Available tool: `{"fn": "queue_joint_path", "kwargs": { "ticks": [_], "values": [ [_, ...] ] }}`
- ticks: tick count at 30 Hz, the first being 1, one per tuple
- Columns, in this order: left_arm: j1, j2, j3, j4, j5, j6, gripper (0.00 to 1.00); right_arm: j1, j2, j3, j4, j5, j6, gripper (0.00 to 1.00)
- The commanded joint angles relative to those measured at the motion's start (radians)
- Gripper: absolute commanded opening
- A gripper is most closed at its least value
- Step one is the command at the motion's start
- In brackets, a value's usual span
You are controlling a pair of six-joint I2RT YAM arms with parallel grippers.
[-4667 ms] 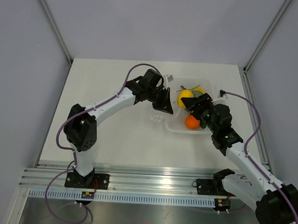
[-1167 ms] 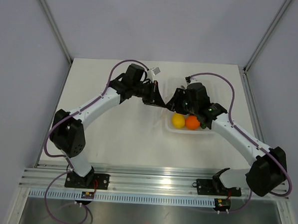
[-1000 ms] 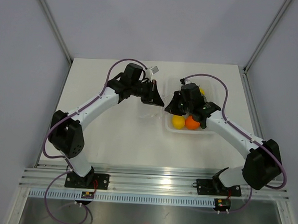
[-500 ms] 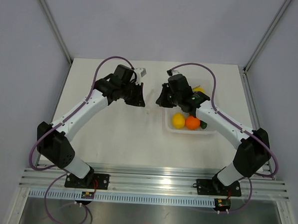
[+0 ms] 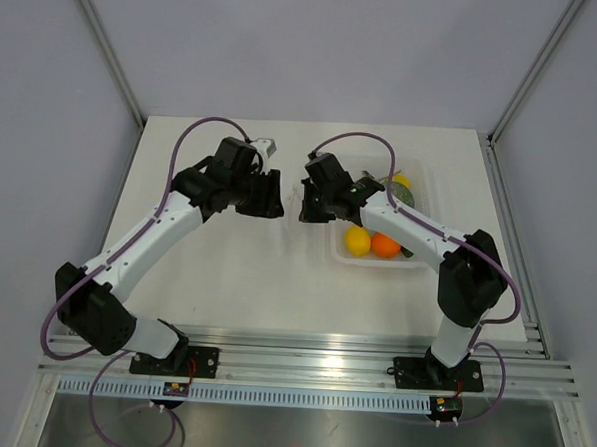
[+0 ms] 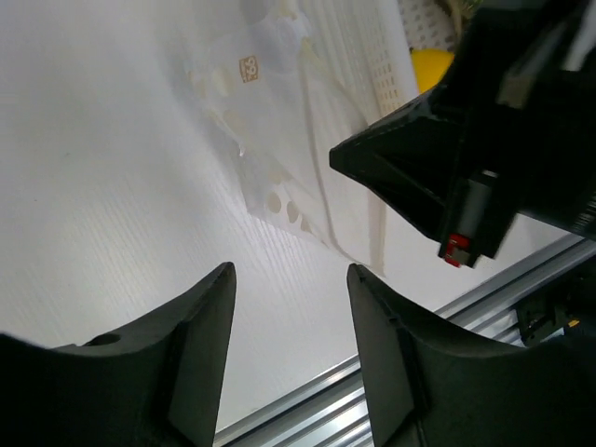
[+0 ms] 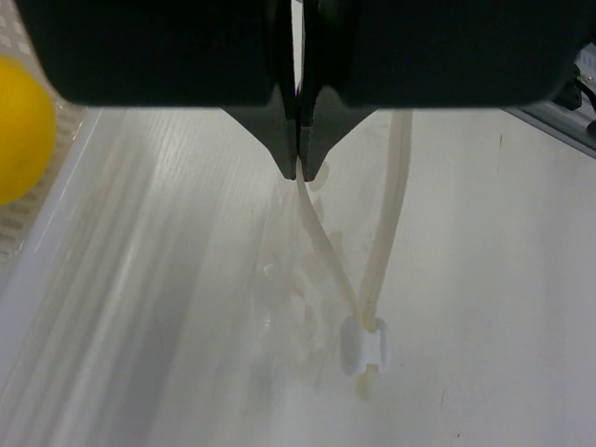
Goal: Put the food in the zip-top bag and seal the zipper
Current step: Open the zipper of the food storage bag at the center of the board.
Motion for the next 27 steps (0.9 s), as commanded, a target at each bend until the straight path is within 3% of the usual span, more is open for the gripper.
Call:
{"fn": "queue_joint_path", "kwargs": {
  "ticks": [1, 2, 3, 6, 10, 15, 27],
  "values": [
    [0.009, -0.106, 0.013, 0.093, -0.042, -0.052, 0.47, 0.022, 0.007, 0.072, -0.024, 0.042, 0.007, 0.00],
    [0.009, -0.139, 0.001, 0.120, -0.001, -0.063, 0.38, 0.022, 0.010, 0.073, -0.022, 0.041, 0.010, 0.00],
    [0.009, -0.155, -0.036, 0.189, 0.035, -0.096, 0.20, 0.024, 0.008, 0.075, -0.022, 0.041, 0.012, 0.00],
    [0.009, -0.175, -0.110, 0.308, 0.150, -0.176, 0.00, 0.027, 0.007, 0.081, -0.022, 0.038, 0.018, 0.00],
    [0.009, -0.153, -0.194, 0.442, 0.260, -0.266, 0.00, 0.027, -0.012, 0.078, -0.019, 0.027, 0.029, 0.00],
    [0.006, -0.121, -0.248, 0.577, 0.299, -0.345, 0.00, 0.025, -0.027, 0.069, -0.018, 0.025, 0.033, 0.00],
    [-0.013, 0.015, -0.237, 0.541, 0.202, -0.334, 0.00, 0.027, -0.064, 0.047, -0.005, 0.019, 0.049, 0.00]
  ]
}}
